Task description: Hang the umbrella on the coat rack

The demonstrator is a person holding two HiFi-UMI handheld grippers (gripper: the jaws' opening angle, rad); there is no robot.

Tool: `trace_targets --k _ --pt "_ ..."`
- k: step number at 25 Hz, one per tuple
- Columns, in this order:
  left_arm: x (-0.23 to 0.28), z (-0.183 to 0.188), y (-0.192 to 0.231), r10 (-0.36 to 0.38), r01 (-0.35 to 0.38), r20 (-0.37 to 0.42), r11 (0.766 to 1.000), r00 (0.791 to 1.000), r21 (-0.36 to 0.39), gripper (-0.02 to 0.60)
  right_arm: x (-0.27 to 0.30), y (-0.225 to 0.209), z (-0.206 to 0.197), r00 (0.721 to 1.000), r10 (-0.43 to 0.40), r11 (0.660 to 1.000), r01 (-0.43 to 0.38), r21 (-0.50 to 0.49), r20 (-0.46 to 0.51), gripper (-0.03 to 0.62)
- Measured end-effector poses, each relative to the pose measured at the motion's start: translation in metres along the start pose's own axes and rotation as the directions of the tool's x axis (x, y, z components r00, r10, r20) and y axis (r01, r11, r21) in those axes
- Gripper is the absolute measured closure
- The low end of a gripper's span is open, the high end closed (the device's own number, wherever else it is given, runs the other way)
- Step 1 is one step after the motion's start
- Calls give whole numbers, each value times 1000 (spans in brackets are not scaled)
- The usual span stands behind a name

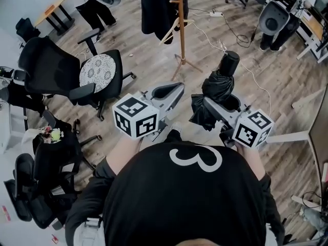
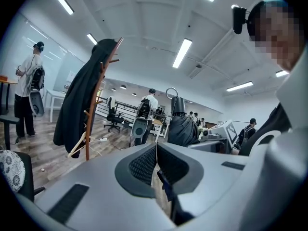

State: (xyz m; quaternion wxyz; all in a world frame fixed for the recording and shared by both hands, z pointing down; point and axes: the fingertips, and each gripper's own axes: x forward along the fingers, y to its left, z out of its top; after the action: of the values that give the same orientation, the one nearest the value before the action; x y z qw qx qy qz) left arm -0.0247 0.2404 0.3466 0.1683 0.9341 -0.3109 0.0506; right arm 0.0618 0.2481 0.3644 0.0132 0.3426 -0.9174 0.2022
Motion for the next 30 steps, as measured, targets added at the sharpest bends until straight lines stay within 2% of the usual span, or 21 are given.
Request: trace_targets --k 18,26,30 --pt "93 68 191 -64 63 -51 998 997 -26 563 162 -121 69 997 -82 996 83 43 -8 313" --pt "117 83 237 -92 91 -58 996 994 -26 563 200 -154 83 993 -119 992 119 41 -16 313" --pt "127 88 245 -100 98 -62 995 993 -32 563 207 -163 90 993 -120 992 121 39 -18 313"
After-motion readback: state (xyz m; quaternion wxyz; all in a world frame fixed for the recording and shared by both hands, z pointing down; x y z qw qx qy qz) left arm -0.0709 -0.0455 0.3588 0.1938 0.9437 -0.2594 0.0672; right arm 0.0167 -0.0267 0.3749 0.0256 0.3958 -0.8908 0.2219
